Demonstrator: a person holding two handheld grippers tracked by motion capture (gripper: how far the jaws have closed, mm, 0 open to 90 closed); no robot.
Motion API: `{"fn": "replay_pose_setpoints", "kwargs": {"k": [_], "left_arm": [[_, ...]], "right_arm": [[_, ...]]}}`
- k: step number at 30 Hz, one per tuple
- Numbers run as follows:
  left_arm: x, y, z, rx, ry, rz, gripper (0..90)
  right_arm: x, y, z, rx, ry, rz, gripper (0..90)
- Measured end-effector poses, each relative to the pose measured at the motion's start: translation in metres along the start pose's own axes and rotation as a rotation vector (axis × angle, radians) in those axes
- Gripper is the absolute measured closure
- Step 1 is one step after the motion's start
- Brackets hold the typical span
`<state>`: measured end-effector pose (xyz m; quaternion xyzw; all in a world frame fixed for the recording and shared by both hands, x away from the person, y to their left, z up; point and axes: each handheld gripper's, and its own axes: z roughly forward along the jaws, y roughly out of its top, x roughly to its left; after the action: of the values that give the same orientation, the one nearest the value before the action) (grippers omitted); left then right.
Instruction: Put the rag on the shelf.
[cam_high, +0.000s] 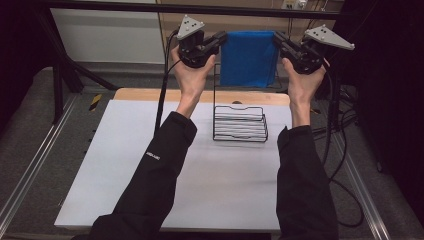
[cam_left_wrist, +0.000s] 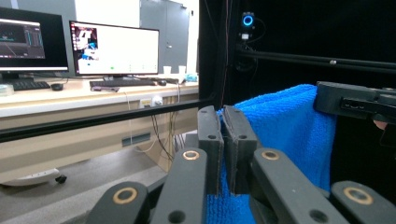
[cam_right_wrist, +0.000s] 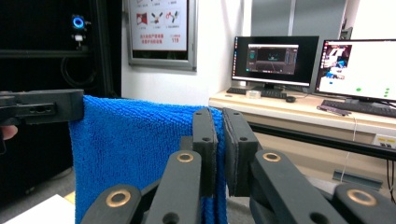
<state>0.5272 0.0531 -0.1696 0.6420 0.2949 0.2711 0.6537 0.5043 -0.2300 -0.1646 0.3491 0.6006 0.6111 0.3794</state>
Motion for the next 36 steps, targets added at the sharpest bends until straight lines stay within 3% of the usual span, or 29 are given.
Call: {"fn": "replay_pose_setpoints", "kwargs": {"k": [15, 23, 36], "left_arm": [[0.001, -0.027, 0.0, 0.065, -0.018, 0.028, 86.1], [-0.001, -0.038, -0.004, 0.086, -0.049, 0.033, 86.0], [-0.005, -0.04, -0.02, 0.099, -0.086, 0.045, 85.9]], "right_arm": [[-0.003, -0.029, -0.002, 0.072, 0.012, 0.02, 84.8], [-0.003, -0.047, -0.005, 0.105, 0.024, 0.03, 84.8], [0.001, -0.045, -0.014, 0.11, 0.061, 0.018, 84.7]]}}
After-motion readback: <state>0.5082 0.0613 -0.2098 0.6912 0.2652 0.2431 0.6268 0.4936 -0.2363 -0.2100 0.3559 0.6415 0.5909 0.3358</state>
